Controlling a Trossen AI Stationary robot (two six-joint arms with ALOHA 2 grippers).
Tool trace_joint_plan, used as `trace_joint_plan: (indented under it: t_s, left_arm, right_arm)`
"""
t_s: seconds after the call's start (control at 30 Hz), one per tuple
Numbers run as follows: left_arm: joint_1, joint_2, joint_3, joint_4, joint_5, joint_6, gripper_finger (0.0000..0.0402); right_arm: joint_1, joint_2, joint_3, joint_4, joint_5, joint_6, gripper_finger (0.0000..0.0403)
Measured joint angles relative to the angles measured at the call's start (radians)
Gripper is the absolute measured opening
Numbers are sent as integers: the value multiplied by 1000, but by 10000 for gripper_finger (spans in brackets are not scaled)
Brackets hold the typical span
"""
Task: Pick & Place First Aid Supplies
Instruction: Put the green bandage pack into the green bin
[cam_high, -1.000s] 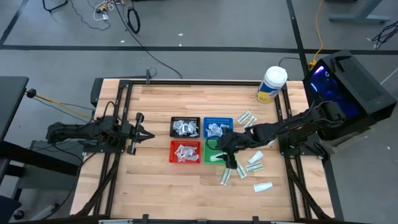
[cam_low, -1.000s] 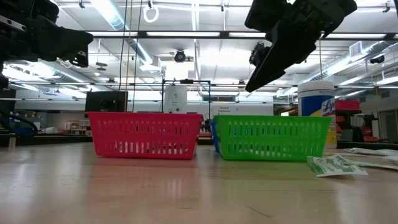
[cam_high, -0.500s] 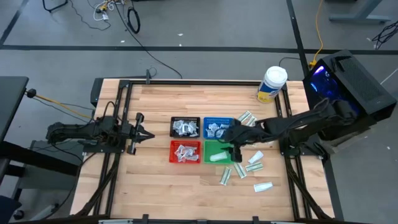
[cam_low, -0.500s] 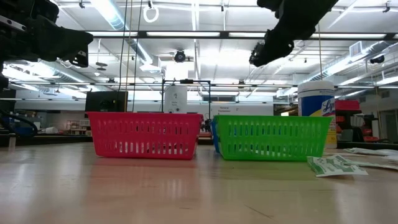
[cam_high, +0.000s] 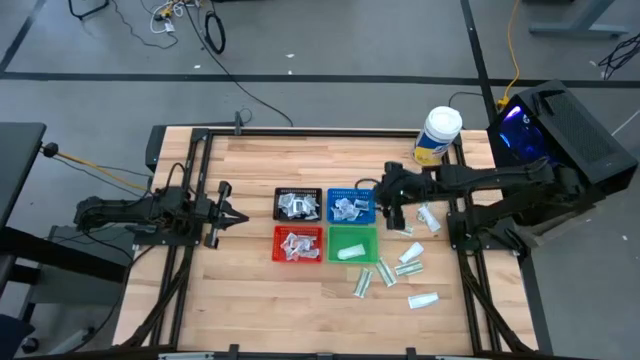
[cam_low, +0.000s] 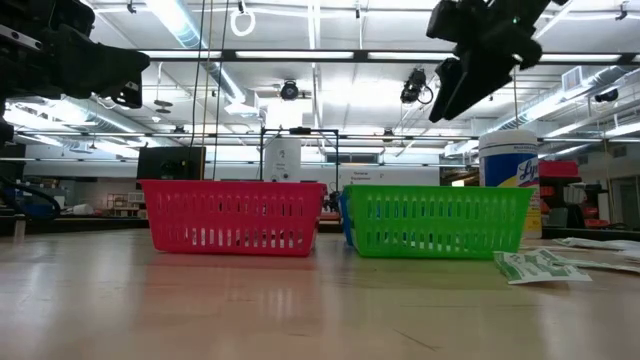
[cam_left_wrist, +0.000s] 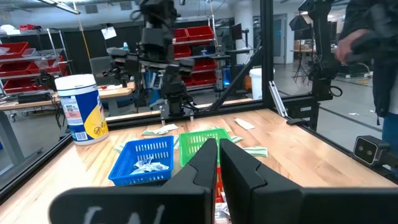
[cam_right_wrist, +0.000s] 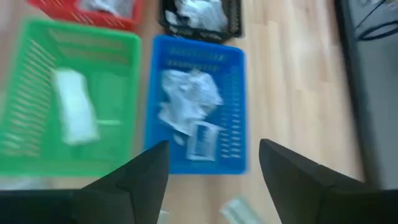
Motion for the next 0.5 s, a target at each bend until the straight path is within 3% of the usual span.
trace_joint_plan:
  t_s: [0.33,0.5]
  left_arm:
    - [0,0,0,0,0,0,25]
    - [0,0,0,0,0,0,25]
  right_arm:
    - [-221,5,0,-105,-71,-613,252]
    - [-287,45,0,-121,-74,-708,252]
